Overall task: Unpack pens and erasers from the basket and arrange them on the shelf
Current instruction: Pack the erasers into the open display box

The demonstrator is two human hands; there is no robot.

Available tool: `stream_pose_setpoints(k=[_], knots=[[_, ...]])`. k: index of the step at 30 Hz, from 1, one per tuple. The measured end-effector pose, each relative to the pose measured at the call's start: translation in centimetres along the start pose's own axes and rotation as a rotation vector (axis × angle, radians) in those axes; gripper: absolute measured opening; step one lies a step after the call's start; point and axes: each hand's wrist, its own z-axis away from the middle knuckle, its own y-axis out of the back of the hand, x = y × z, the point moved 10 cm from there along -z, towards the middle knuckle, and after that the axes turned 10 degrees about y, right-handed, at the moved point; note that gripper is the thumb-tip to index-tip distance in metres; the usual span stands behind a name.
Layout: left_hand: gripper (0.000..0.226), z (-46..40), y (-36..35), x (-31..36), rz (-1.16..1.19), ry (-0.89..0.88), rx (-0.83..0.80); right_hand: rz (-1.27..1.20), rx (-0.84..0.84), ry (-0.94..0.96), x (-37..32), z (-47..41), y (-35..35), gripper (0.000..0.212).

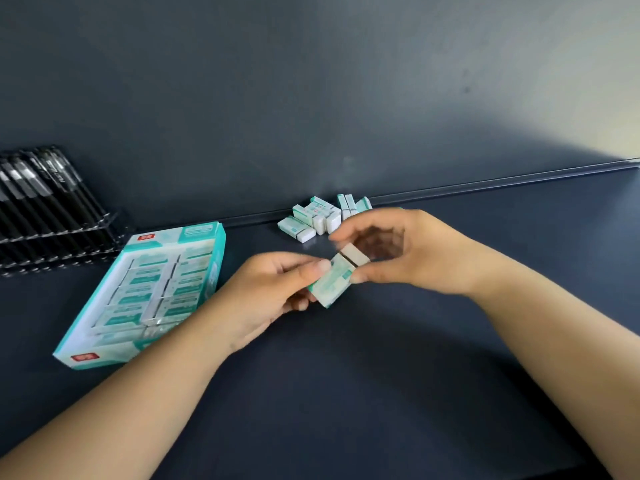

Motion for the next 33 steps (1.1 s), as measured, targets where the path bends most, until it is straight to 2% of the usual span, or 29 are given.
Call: stream_pose_setpoints(k=[3,6,9,12,15,17,20,23,26,29,31,33], knots=[[0.019,1.1,-1.2,-0.1,0.197,0.082,-0.12,-0.224,0.097,0.018,0.2,-0.2,0.5,0.042],[0.013,1.6,-1.7,0.0,0.35,0.101,-0.121,-0.307,0.197,-0.002,0.6,-0.3,1.3,0.035],[0.006,1.2,-1.4,-0.1,0.486,0.085,-0.059,0.013,0.158,0.025,-0.4,0.0,1.3,0.033],[0.007,0.5,-1.5,-0.3,0.577,0.081,-0.059,0.533,0.119,0.193,-2.2,-0.1,0.3,0.039],[0.003,-0.4,-1.9,-0.2,0.588,0.07,-0.077,0.735,0.136,0.168,-2.3,-0.4,0.7,0.032],[0.003,-1.3,-2.3,0.0,0.517,0.05,-0.064,0.781,0.193,0.111,-2.3,-0.2,2.9,0.027],[0.005,-3.0,-2.7,0.2,0.357,0.026,0.006,0.755,0.352,-0.058,-1.0,0.9,8.3,0.04],[0.008,-4.6,-3.4,0.8,0.037,-0.026,0.109,0.734,0.415,-0.198,1.4,2.2,12.4,0.042],[0.008,-5.6,-5.2,2.5,-0.298,-0.164,0.173,0.717,0.422,-0.278,3.4,3.1,14.5,0.038],[0.042,-6.5,-7.4,3.4,-0.647,-0.248,0.28,0.713,0.435,-0.304,4.2,3.6,15.7,0.036],[0.07,-7.2,-8.3,3.3,-0.881,-0.222,0.355,0.728,0.421,-0.305,4.4,3.5,15.7,0.036],[0.081,-8.0,-8.9,2.9,-1.035,-0.169,0.379,0.738,0.402,-0.301,4.6,3.3,15.6,0.036]])
